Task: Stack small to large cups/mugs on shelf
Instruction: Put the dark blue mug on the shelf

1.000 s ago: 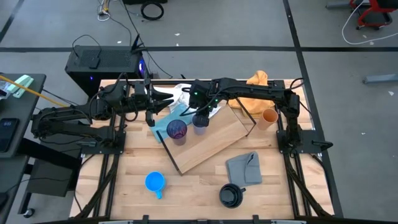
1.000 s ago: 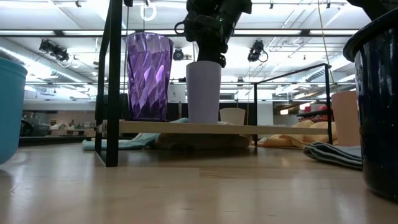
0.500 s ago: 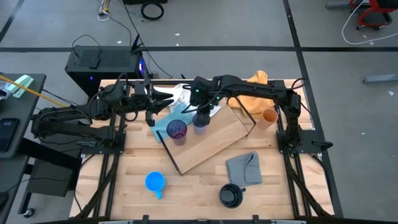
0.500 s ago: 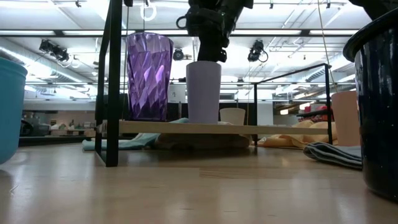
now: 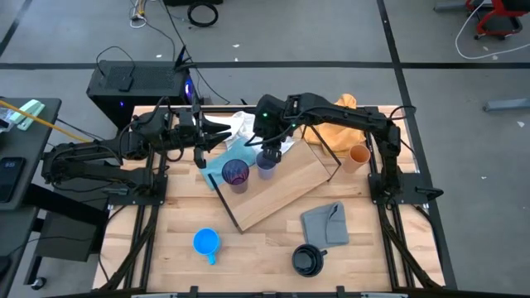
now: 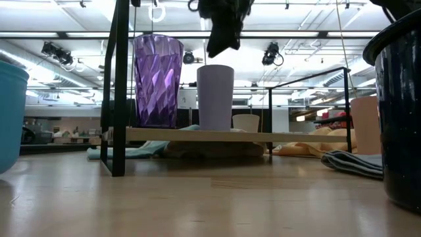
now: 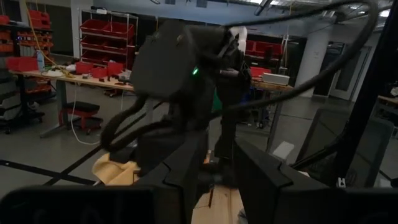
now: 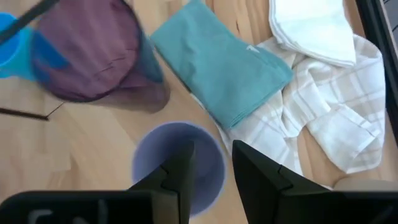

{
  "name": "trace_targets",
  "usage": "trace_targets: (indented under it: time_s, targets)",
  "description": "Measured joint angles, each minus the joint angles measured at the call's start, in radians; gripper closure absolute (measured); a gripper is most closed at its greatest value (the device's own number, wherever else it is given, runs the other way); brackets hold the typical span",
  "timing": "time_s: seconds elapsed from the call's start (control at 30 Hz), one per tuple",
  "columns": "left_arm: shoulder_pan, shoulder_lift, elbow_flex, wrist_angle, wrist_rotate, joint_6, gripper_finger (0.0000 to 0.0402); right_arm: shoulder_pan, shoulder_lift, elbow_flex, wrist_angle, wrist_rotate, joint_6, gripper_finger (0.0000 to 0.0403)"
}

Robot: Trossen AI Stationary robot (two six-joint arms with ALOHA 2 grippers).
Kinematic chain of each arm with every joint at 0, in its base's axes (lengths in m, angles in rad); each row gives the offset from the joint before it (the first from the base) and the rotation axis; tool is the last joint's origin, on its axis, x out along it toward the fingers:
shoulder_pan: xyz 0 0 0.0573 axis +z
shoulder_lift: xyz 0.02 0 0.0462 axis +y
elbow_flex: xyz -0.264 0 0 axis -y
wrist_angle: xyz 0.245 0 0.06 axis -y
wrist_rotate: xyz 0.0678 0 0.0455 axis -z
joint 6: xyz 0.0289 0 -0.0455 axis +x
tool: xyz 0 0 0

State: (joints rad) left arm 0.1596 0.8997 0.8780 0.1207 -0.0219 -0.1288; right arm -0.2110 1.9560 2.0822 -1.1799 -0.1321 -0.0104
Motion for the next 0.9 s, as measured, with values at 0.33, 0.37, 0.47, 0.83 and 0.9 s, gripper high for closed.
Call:
trace_targets:
  time_s: [0.33,0.37,0.47,0.83,0.9]
  targets:
    - [0.0,0.0,0.0,0.0,0.0,0.009,0.0294,0.062,-0.009,0.197,-0.322,0.004,0.013,0.0291]
    - [0.0,0.0,0.0,0.0,0.0,0.009,0.0294,0.069,-0.018,0.201,-0.353,0.008,0.024,0.0292]
    - [0.0,0.0,0.0,-0.001,0.0,0.009,0.0294,0.098,-0.07,0.201,-0.396,0.022,0.07,0.0293]
    - [0.0,0.0,0.0,-0.002,0.0,0.01,0.0294,0.257,-0.287,0.201,-0.391,0.203,0.327,0.0295]
    - [0.0,0.0,0.0,-0.002,0.0,0.01,0.0294,0.294,-0.311,0.201,-0.391,0.22,0.37,0.0296]
